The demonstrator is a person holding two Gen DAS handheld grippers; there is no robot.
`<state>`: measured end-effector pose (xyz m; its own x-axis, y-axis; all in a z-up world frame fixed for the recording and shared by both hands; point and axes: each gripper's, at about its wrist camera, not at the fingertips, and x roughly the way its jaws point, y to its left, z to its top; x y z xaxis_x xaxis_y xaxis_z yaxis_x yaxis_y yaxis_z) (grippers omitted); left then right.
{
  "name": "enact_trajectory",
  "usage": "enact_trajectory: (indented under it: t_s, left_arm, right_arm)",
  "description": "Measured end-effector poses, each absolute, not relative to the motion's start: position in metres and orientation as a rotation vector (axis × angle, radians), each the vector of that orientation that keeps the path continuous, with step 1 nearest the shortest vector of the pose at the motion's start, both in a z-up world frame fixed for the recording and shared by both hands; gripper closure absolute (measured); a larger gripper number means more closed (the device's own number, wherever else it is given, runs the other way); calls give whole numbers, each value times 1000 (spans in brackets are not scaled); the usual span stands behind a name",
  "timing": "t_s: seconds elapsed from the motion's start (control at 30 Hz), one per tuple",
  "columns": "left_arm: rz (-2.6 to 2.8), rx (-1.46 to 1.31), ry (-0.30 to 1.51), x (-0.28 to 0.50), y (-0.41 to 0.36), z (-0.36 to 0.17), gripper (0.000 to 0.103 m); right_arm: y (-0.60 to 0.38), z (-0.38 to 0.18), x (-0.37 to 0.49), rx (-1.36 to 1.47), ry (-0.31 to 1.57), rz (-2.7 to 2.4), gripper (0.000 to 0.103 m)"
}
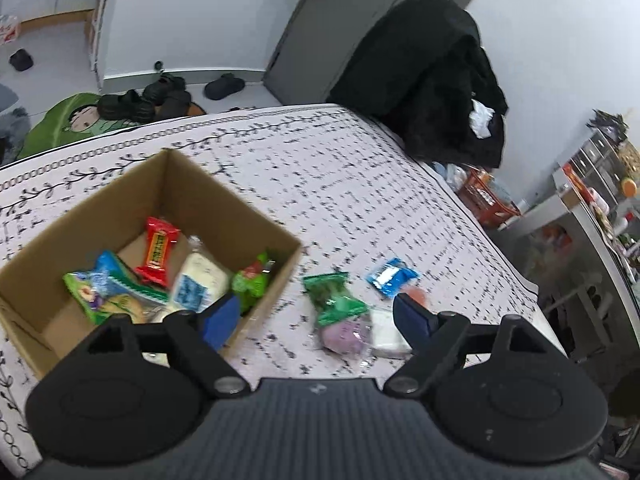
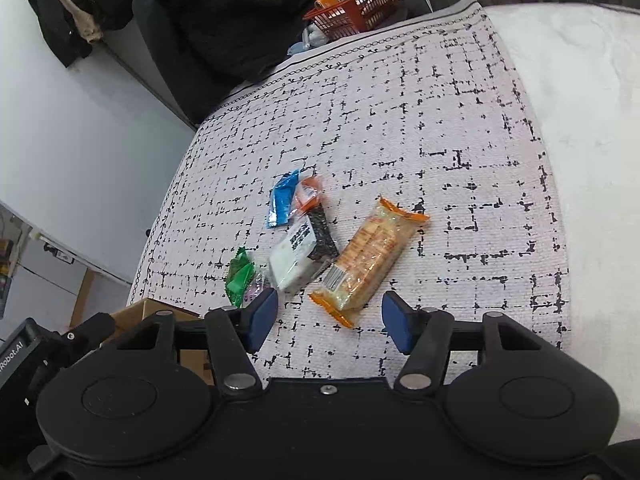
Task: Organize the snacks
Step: 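Withdraw both grippers from the box back toward the snack pile, then grasp the purple round pack with the left gripper while the right grasps the orange cracker pack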
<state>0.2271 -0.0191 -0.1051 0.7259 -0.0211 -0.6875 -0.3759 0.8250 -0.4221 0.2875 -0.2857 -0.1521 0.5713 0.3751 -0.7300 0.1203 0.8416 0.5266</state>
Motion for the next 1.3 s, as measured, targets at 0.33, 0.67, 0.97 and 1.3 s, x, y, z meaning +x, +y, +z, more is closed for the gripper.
enact_trajectory:
  t_s: [0.33,0.67,0.97,1.3]
  left_arm:
    - [167,-531,776,246,-53,-119,23]
    - [176,-506,838,271,-65,-149,30]
    - [198,-493,891,293,-69,-176,37]
    - [210,-490,926,312,-70,-199,37]
  right_arm:
    - [-299,-170,296,651,974,175,55]
    - [-305,-190,313,697,993,182,55]
    - [-304,-205,331,704,1012,178,60]
    - [-298,-211,347,667,992,185,64]
